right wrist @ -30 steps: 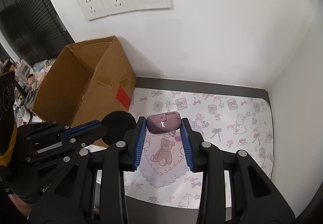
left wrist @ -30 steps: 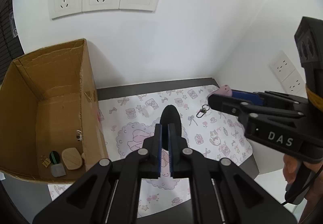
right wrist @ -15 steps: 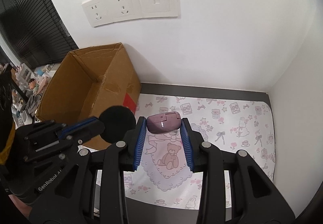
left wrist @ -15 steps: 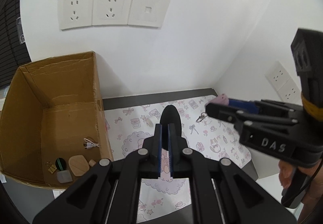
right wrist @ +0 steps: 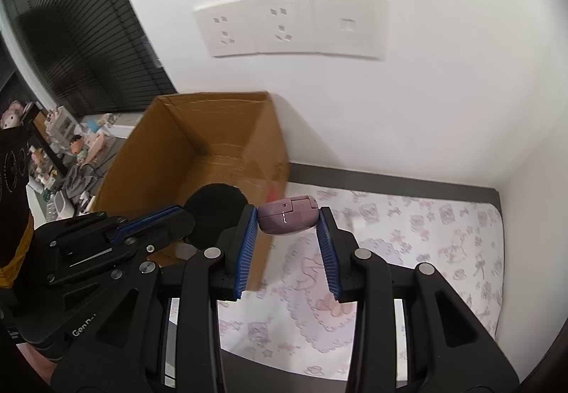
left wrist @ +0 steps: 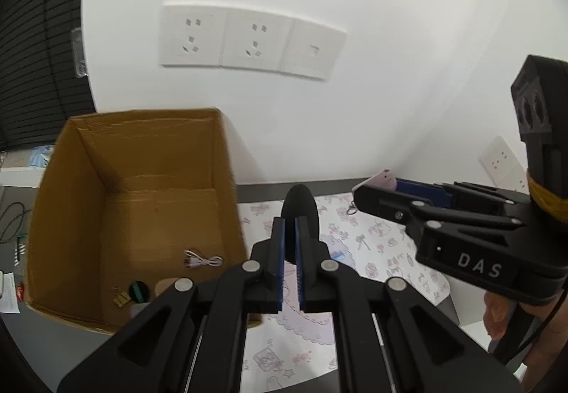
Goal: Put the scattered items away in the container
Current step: 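Lift the black puff and pink heart keychain and carry both over the box, then lower both items into the box and open the left then right gripper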
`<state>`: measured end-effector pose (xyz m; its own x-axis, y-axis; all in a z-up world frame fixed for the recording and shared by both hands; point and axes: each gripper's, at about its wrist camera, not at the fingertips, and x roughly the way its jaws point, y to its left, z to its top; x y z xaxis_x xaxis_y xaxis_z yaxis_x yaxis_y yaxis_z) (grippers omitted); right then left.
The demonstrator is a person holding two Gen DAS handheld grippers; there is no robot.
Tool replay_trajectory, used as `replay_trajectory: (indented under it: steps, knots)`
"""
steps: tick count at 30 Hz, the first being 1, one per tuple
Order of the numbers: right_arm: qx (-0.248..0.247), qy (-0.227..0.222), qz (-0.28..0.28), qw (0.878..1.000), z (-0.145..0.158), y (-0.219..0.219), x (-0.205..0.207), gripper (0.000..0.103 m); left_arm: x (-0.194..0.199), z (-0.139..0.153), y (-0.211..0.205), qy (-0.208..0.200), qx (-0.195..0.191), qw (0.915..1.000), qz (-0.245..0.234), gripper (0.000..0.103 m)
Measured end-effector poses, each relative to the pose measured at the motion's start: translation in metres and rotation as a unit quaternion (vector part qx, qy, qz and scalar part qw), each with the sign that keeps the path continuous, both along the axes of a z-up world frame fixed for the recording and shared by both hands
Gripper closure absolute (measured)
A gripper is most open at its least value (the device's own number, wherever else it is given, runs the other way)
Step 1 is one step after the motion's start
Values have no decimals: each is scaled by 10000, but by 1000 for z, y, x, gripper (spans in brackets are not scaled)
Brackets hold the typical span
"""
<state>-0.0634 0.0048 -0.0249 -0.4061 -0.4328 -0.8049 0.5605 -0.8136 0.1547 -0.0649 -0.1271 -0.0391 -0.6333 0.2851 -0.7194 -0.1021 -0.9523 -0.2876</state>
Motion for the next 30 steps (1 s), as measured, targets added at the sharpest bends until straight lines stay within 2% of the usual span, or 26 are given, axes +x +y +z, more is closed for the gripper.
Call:
replay_trajectory:
  steps: [15, 30]
  knots:
    - [-131, 176, 505, 9985, 19, -60, 13, 67, 4, 18, -66, 229, -111, 9983, 517, 98]
    - [-136, 51, 1081, 9940, 10, -109, 25, 67, 11, 4, -108, 57, -123, 9953, 954, 98]
